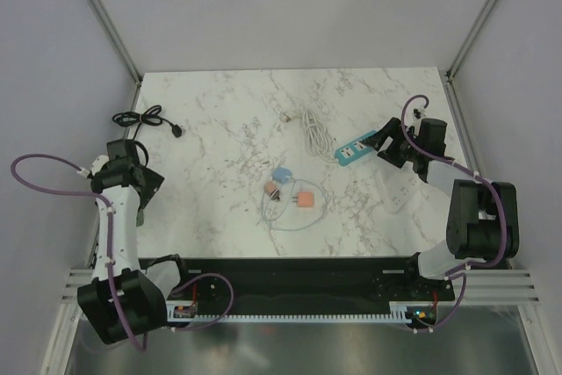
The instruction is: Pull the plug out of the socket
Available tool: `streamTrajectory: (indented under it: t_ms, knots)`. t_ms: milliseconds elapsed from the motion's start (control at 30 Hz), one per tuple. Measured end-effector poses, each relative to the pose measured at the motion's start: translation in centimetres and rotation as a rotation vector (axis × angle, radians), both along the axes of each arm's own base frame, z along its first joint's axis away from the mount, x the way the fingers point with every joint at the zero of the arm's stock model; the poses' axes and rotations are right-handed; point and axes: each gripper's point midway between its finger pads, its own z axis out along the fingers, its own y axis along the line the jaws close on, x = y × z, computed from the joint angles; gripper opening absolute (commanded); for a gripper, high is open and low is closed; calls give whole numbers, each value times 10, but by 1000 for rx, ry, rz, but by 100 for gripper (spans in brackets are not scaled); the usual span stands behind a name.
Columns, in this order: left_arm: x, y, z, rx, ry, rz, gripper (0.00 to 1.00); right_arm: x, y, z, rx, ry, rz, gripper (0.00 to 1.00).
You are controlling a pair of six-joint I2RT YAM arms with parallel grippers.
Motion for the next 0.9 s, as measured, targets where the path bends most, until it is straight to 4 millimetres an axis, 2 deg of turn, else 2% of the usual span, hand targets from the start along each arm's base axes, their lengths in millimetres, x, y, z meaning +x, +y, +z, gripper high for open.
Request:
streamTrajectory:
  t_ms: [67,133,233,267,300,333,467,667,767,900]
  knots:
    - [-3,11,-4,-9,20,66,97,0,1,0,0,1,2,88]
    - [-5,17,-6,-4,27,109,88,0,2,0,1,0,5,88]
    - [-7,29,-7,16,33,181,48,-1,5,0,3,1,10,88]
    - [-7,33,-7,26,34,208,16,-1,5,0,3,1,11,88]
    - [-9,37,-7,39,36,232,7,-1,5,0,4,2,10,88]
    - [-11,42,-7,56,41,252,2,-1,6,0,5,2,13,88]
    - [-17,62,-12,111,48,352,2,-1,7,0,5,2,15,88]
    - [-38,85,-46,124,99,516,2,-1,8,0,5,2,16,88]
    - [-38,90,-52,126,76,550,2,-1,9,1,4,0,19,88]
    - [-27,101,-49,146,17,572,2,-2,10,1,4,0,20,88]
